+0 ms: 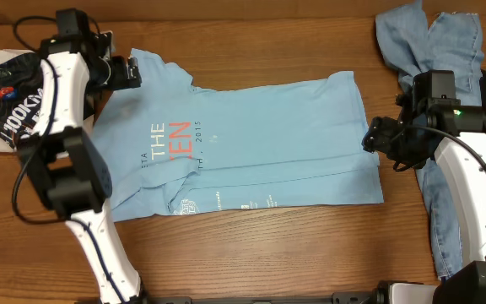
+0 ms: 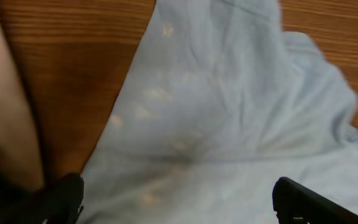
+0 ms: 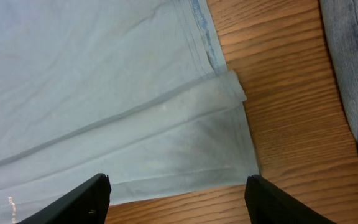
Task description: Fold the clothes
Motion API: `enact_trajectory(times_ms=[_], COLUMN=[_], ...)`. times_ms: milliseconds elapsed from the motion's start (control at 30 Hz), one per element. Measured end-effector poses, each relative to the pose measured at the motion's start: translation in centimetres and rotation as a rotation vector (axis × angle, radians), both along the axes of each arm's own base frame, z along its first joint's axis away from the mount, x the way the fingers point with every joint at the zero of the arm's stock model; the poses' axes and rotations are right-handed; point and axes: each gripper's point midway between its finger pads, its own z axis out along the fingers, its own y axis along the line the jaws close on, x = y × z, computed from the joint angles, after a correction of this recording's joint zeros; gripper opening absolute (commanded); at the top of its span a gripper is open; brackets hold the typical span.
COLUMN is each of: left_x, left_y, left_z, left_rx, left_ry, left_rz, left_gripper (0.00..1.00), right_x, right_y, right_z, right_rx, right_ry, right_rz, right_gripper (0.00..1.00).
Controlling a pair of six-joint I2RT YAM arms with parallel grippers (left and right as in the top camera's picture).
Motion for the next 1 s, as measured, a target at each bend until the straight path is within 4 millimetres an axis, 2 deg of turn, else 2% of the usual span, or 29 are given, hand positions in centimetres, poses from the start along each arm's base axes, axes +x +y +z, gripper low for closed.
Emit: enact_trajectory(times_ms=[200,433,533,667,700,800,867,1000], left_x=[2.4,2.9,2.8,2.8,2.6,2.1,1.7,0.7], left_y=[0.6,1.7,1.8,1.7,1.7,1.3,1.1,0.7], left_z=[-3.1,-4.8,-5.2,-5.8,-5.9,-6.1,-6.2,-6.4], left_rx=[0.009,0.016,0.014,0.011,0.012,0.003,0.001,-0.011], left_ry=[-0.003,-0.001,0.006,0.017,0.025,0.049,0.068,0.115], left_rz=[0.0,0.018,0.021,0.016,0.014,0.014,0.01,0.008], left_gripper=[1.0,0.95,0.78,0.63,0.57,0.25,0.14,0.06], right_x=[-0.6,-0.6,-0.5,-0.5,-0.5,-0.4,0.0,2.2], right_y=[0.0,0.0,0.0,0.0,0.0,0.0,0.0,-0.2], right_z=[-0.1,-0.1,-0.1,-0.1,-0.1,-0.1,0.0,0.7], right_rx=[0.001,0.001,0.001,0.001,0.001,0.001,-0.001,-0.007], right_ry=[0.024,0.026,0.022,0.019,0.02,0.016,0.0,-0.095], right_rz=[0.002,0.003,0.003,0.003,0.003,0.003,0.002,0.003], right_gripper=[0.71,0.68,0.67,0.67,0.66,0.65,0.63,0.62])
